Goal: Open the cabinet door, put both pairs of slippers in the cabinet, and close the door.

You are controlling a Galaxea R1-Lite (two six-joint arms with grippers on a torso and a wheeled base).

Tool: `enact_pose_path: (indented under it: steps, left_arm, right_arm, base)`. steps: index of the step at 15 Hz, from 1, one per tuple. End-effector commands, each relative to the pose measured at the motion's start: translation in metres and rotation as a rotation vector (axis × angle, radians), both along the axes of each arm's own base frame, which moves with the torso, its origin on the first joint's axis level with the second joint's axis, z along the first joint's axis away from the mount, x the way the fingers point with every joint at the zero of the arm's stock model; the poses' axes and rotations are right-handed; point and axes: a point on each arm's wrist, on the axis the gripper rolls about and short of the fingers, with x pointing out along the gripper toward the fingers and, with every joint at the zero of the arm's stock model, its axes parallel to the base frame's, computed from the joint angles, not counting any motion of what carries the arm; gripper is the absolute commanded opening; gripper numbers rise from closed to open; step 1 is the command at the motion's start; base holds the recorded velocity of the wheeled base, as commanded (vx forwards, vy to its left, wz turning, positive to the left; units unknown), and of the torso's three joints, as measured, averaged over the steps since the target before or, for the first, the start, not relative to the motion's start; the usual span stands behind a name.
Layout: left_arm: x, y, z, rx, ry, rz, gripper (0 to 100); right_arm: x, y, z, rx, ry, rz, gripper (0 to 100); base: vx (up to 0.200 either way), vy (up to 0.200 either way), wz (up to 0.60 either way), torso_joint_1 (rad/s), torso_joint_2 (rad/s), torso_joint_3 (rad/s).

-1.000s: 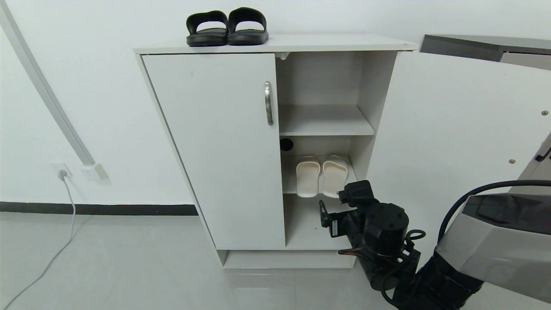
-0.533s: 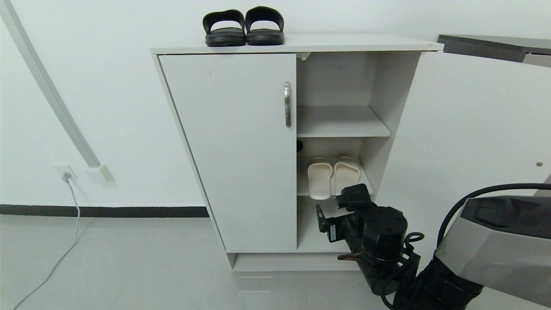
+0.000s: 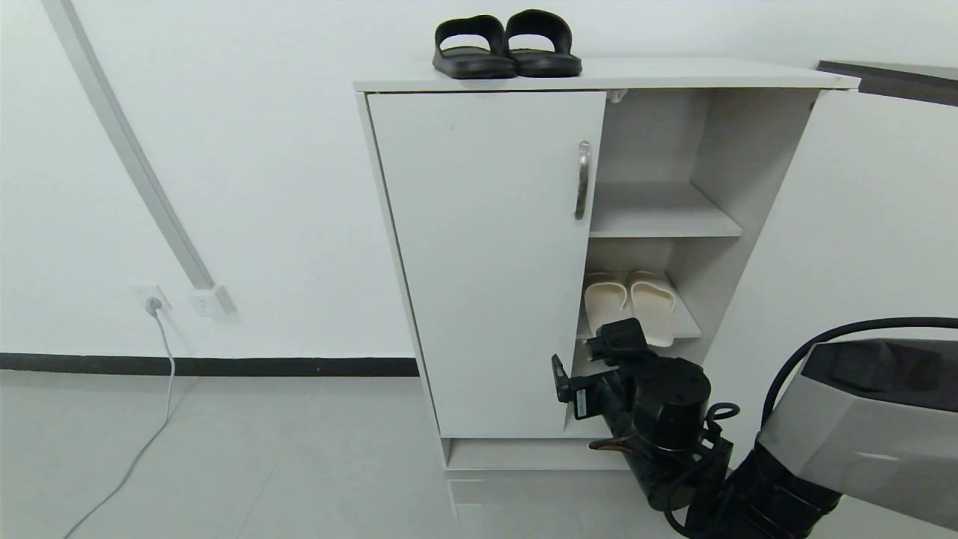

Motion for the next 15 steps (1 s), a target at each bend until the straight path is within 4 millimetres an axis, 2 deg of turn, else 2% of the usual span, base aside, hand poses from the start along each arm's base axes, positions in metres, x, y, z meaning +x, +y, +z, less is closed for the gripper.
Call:
enact_pose_path:
  steps: [1, 15]
  left_arm:
    - [0.0001, 0.0, 0.0, 0.002, 0.001, 0.001, 0]
    - [0.0001, 0.0, 0.0, 0.002, 0.001, 0.001, 0]
  right_arm:
    - [0.0001, 0.0002, -0.0012, -0.002, 0.002, 0.0, 100]
    - [-0.0024, -0.0005, -0.0051, 0.009, -0.006, 0.037, 100]
  base:
    - [0.0, 0.0, 0.0, 0.0, 0.0, 0.0]
    - [0.0, 0.0, 0.0, 0.0, 0.0, 0.0]
